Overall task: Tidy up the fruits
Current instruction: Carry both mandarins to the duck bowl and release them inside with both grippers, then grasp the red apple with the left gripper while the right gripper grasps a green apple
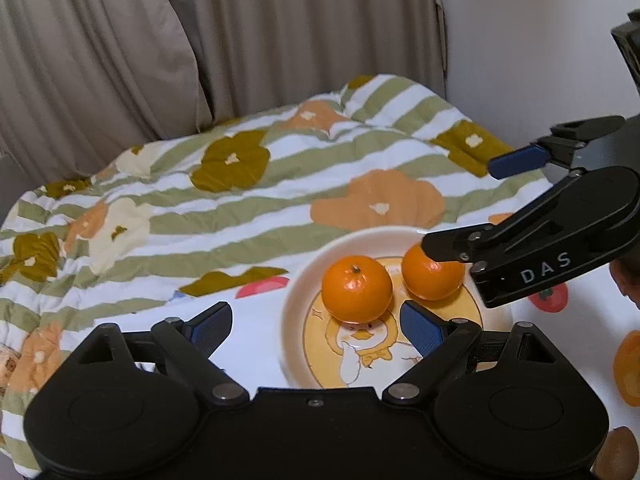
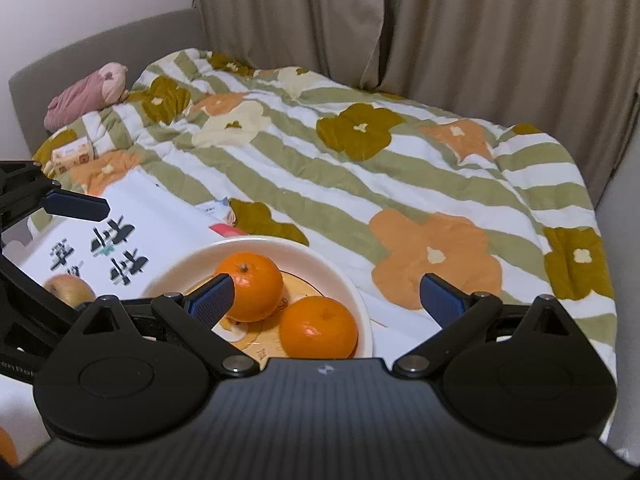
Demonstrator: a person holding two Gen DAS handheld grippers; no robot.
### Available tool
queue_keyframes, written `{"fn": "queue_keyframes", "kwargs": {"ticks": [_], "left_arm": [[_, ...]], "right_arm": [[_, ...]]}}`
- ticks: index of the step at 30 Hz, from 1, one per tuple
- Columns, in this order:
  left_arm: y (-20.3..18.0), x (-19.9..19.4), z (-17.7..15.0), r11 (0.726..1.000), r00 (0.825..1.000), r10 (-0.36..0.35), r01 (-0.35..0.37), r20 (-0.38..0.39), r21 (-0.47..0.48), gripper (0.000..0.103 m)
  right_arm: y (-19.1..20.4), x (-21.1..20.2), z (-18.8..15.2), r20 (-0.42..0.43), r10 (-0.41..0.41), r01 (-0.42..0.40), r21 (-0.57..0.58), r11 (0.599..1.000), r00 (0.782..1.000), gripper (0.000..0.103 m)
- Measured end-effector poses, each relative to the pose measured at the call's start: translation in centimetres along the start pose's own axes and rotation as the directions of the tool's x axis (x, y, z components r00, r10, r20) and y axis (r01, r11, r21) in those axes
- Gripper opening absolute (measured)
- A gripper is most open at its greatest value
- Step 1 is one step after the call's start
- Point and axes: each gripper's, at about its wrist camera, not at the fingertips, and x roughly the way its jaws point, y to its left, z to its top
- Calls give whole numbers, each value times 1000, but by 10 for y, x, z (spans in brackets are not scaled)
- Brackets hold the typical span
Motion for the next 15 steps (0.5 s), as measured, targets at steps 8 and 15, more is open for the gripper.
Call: {"fn": "queue_keyframes", "kwargs": {"ticks": [8,15], "left_arm": [[20,-55,-9,999,997,14,-11,74,-42,94],[33,-101,-30,997,992,-10,20,127,-77,94]], "right_arm": [[22,-61,2,-12,-72,72,110,991,997,103],[54,-110,-7,16,-136,131,168,977,991,103]]}}
